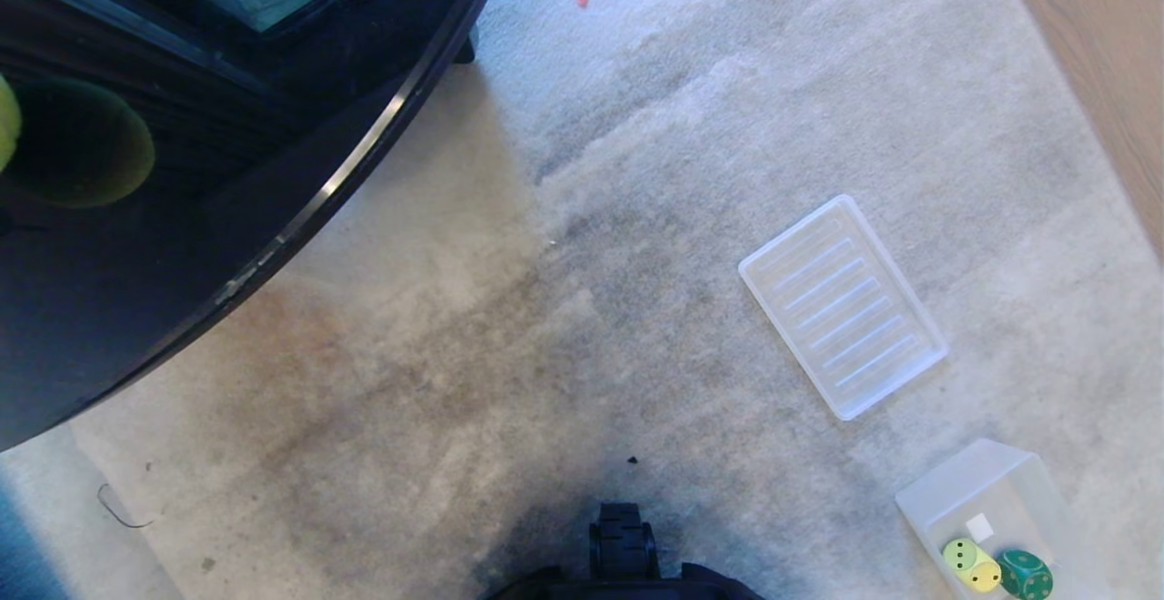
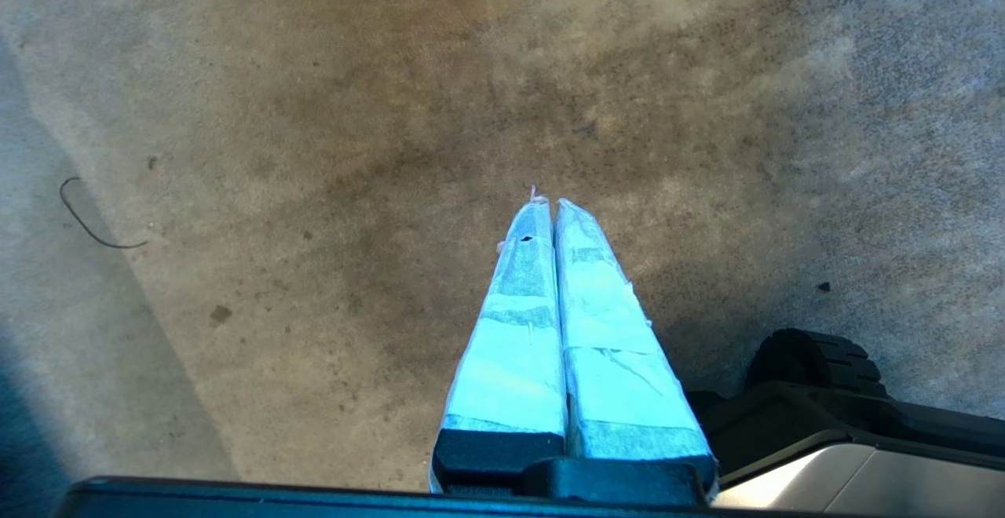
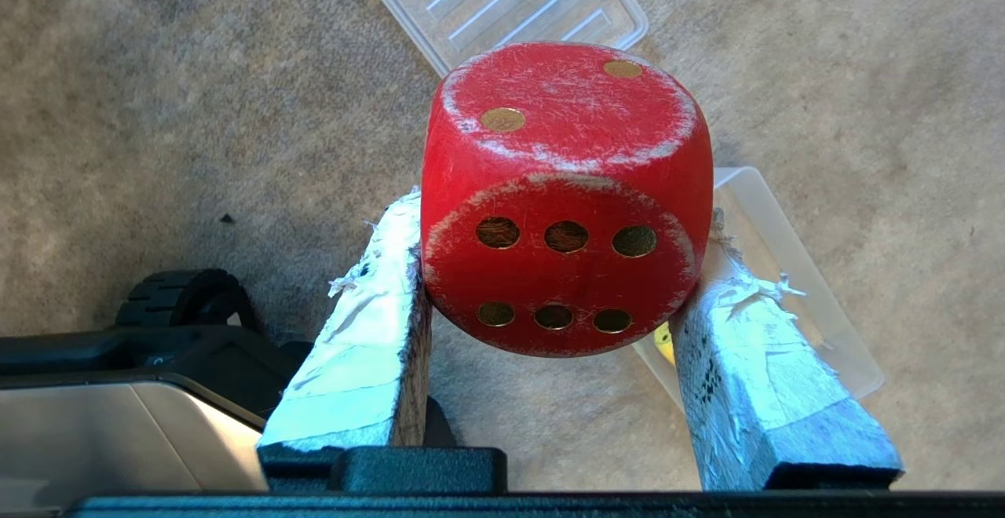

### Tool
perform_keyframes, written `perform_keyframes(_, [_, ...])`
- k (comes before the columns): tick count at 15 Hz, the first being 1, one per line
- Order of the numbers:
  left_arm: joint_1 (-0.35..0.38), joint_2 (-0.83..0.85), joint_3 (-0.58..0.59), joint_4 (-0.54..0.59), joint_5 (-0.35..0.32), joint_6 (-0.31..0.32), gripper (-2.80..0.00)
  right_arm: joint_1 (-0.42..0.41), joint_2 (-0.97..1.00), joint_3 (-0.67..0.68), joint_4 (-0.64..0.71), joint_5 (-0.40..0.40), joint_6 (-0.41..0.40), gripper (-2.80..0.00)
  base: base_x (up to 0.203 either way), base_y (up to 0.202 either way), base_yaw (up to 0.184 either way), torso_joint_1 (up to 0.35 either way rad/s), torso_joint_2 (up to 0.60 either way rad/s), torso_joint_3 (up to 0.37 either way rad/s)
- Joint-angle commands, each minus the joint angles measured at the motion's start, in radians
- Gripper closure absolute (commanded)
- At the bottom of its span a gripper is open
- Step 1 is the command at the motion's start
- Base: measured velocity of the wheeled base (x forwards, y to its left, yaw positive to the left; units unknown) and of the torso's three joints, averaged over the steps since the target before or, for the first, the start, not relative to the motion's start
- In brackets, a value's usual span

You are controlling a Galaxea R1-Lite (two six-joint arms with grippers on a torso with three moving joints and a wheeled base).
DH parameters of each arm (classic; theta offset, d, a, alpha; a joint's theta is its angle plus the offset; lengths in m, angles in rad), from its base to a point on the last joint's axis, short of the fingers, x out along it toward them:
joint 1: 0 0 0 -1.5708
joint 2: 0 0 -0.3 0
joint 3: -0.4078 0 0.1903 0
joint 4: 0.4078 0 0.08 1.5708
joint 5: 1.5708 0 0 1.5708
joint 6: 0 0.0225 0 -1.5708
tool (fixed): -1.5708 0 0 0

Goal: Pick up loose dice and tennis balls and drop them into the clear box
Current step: Put the toys in the box

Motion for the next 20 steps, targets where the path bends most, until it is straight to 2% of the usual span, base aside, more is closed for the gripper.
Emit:
perform_keyframes(1, [0.000,0.000,0.000,0.000,0.001,-0.001,0.00,-0.001,-0.001,0.003,0.003,0.000,0.001,0.00,0.000,0.000,0.000,0.000,0.00,0.000])
perform_keyframes(15, [0.000,0.000,0.000,0.002,0.000,0.003,0.00,0.000,-0.001,0.003,0.003,0.001,-0.015,0.00,0.000,0.000,0.000,0.000,0.00,0.000])
perform_keyframes(20, [0.000,0.000,0.000,0.000,0.002,-0.003,0.00,0.001,-0.001,0.004,0.001,0.001,-0.010,0.00,-0.165,0.000,0.000,0.001,0.00,0.002])
